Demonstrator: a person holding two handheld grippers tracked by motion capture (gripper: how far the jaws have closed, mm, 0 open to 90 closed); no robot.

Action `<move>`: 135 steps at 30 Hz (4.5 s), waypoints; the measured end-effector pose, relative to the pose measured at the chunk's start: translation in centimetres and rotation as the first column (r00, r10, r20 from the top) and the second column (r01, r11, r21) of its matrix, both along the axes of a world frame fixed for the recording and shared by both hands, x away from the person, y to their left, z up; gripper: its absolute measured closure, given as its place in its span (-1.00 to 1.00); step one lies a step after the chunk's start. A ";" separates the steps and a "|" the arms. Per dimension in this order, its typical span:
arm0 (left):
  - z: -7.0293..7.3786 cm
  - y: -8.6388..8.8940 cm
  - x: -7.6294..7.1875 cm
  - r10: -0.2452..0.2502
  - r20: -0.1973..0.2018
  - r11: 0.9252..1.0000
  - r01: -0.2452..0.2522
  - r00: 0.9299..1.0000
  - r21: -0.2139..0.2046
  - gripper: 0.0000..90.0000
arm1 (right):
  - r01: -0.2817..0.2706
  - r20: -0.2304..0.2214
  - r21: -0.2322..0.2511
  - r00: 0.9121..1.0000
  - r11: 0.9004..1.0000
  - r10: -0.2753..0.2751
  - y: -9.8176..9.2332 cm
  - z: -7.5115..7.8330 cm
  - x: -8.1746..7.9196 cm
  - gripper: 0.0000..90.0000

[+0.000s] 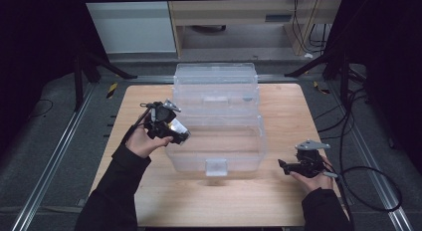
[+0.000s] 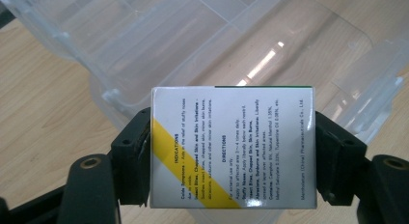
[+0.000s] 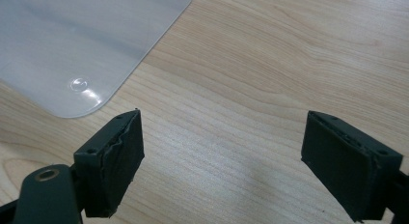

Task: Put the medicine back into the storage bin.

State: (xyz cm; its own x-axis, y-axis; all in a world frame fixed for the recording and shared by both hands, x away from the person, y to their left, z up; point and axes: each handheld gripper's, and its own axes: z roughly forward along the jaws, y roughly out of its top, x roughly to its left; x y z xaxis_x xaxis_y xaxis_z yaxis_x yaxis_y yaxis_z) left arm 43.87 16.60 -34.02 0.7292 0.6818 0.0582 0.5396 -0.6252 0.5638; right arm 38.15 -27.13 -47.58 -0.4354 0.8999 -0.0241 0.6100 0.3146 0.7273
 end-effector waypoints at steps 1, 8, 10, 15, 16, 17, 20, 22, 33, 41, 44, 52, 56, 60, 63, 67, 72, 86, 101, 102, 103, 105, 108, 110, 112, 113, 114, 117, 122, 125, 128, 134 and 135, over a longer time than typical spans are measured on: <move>-0.2 -0.2 0.0 -0.006 -0.003 1.000 0.007 1.000 0.008 -0.36 | 0.000 0.000 -0.001 1.000 1.000 0.000 0.0 0.0 0.0 -0.66; -1.6 -0.5 0.3 -0.002 -0.022 1.000 0.002 1.000 0.002 -0.36 | -0.002 0.000 -0.005 1.000 1.000 0.002 0.0 0.0 0.0 -0.66; -2.0 -0.5 0.4 0.000 -0.031 1.000 0.001 1.000 0.006 -0.36 | -0.003 0.000 -0.005 1.000 1.000 0.003 0.0 0.0 0.0 -0.66; -2.8 -0.3 0.5 0.009 -0.039 1.000 -0.009 0.999 -0.004 -0.36 | -0.007 -0.002 -0.008 1.000 1.000 0.007 0.1 -0.1 0.0 -0.66; -3.0 -0.3 0.5 0.009 -0.042 1.000 -0.009 0.999 -0.003 -0.36 | -0.008 -0.002 -0.008 1.000 1.000 0.008 0.1 -0.1 0.0 -0.66; -3.2 -0.3 0.5 0.009 -0.046 1.000 -0.009 0.999 -0.003 -0.36 | -0.008 -0.003 -0.008 1.000 1.000 0.008 0.1 -0.1 0.0 -0.66; -3.6 -0.3 0.5 0.008 -0.053 1.000 -0.009 0.999 -0.004 -0.36 | -0.009 -0.003 -0.010 1.000 1.000 0.009 0.1 -0.1 0.0 -0.66; -3.9 -0.2 0.5 0.006 -0.056 1.000 -0.007 0.998 -0.006 -0.36 | -0.010 -0.003 -0.011 1.000 1.000 0.010 0.1 -0.1 0.0 -0.66; -5.5 0.3 0.4 0.003 -0.091 1.000 -0.004 0.996 -0.007 -0.36 | -0.014 -0.005 -0.025 1.000 1.000 0.013 0.2 -0.2 0.1 -0.66; -6.5 0.2 0.4 -0.003 -0.114 1.000 0.004 0.993 0.013 -0.37 | -0.015 -0.009 -0.024 1.000 1.000 0.014 0.2 -0.3 0.1 -0.66; -6.7 0.1 0.5 -0.003 -0.119 1.000 0.006 0.993 0.021 -0.37 | -0.016 -0.008 -0.025 1.000 1.000 0.015 0.2 -0.3 0.1 -0.66; -7.1 0.0 0.5 -0.002 -0.125 1.000 0.006 0.992 0.031 -0.39 | -0.018 -0.008 -0.026 1.000 1.000 0.018 0.2 -0.3 0.1 -0.66; -7.1 -0.1 0.5 -0.001 -0.123 0.999 0.006 0.992 0.035 -0.40 | -0.018 -0.007 -0.025 1.000 1.000 0.017 0.2 -0.2 0.1 -0.66; -7.1 0.0 0.5 -0.002 -0.120 0.999 0.006 0.993 0.032 -0.40 | -0.018 -0.006 -0.024 1.000 1.000 0.018 0.2 -0.2 0.0 -0.66; -7.1 0.0 0.5 -0.001 -0.118 1.000 0.004 0.993 0.029 -0.40 | -0.020 -0.006 -0.020 1.000 1.000 0.020 0.2 -0.2 0.0 -0.66; -6.5 0.2 0.4 -0.005 -0.105 1.000 0.006 0.994 0.009 -0.48 | -0.019 -0.007 -0.020 1.000 1.000 0.019 0.2 -0.2 0.0 -0.66; -5.1 1.0 -0.1 -0.009 -0.060 0.999 0.007 0.998 -0.038 -0.46 | -0.017 -0.008 -0.018 1.000 1.000 0.017 0.2 -0.1 0.0 -0.66; -3.1 -0.2 -2.5 -0.186 0.017 0.978 0.187 0.982 -0.089 -0.36 | -0.024 0.001 -0.019 1.000 1.000 0.024 0.1 -0.1 0.0 -0.66; -4.9 -3.9 -2.9 -0.361 -0.013 0.932 0.360 0.933 -0.034 -0.22 | -0.044 -0.003 -0.019 0.999 0.999 0.043 0.4 0.1 0.2 -0.63; -4.9 -4.1 -2.9 -0.369 -0.011 0.929 0.368 0.930 -0.035 -0.22 | -0.046 0.000 -0.023 0.999 0.999 0.046 0.4 0.1 0.2 -0.63; -4.9 -4.3 -2.8 -0.378 -0.014 0.925 0.377 0.926 -0.038 -0.20 | -0.050 0.001 -0.020 0.999 0.999 0.050 0.5 0.1 0.2 -0.63; -5.0 -4.6 -2.8 -0.391 -0.011 0.920 0.390 0.920 -0.035 -0.19 | -0.051 -0.002 -0.021 0.999 0.998 0.051 0.5 0.1 0.2 -0.62; -5.3 -5.3 -2.7 -0.413 -0.016 0.910 0.412 0.911 -0.039 -0.17 | -0.055 -0.004 -0.020 0.998 0.998 0.055 0.5 0.1 0.3 -0.63; -5.5 -5.7 -2.7 -0.422 -0.017 0.906 0.421 0.906 -0.034 -0.15 | -0.055 -0.002 -0.021 0.999 0.998 0.055 0.5 0.1 0.4 -0.63; -5.6 -6.2 -2.5 -0.430 -0.020 0.903 0.429 0.903 -0.024 -0.14 | -0.055 -0.002 -0.021 0.999 0.998 0.055 0.5 0.1 0.4 -0.62; -5.7 -6.4 -2.5 -0.430 -0.022 0.903 0.430 0.902 -0.021 -0.13 | -0.054 -0.002 -0.022 0.999 0.998 0.054 0.6 0.1 0.4 -0.63; -5.8 -6.5 -2.4 -0.431 -0.017 0.902 0.431 0.902 -0.024 -0.12 | -0.055 -0.002 -0.021 0.999 0.998 0.055 0.6 0.1 0.4 -0.62; -6.0 -7.0 -2.2 -0.439 -0.028 0.899 0.438 0.898 -0.029 -0.08 | -0.057 -0.004 -0.018 0.998 0.998 0.057 0.6 0.1 0.4 -0.62; -6.6 -7.4 -2.0 -0.453 -0.044 0.892 0.453 0.891 -0.011 -0.05 | -0.061 -0.003 -0.018 0.998 0.998 0.061 0.6 0.2 0.4 -0.62; -6.9 -7.6 -1.9 -0.456 -0.058 0.890 0.456 0.888 -0.008 -0.01 | -0.064 -0.004 -0.021 0.998 0.998 0.064 0.8 0.2 0.5 -0.62; -7.2 -7.8 -1.9 -0.472 -0.069 0.881 0.473 0.879 -0.002 0.01 | -0.069 -0.007 -0.026 0.998 0.997 0.069 0.9 0.1 0.6 -0.61; -7.9 -8.3 -2.1 -0.495 -0.092 0.866 0.499 0.864 0.028 0.11 | -0.073 -0.010 -0.029 0.997 0.997 0.073 1.0 0.1 0.6 -0.61; -8.0 -8.4 -2.0 -0.492 -0.095 0.867 0.497 0.865 0.031 0.11 | -0.074 -0.011 -0.029 0.997 0.997 0.073 1.0 0.1 0.6 -0.61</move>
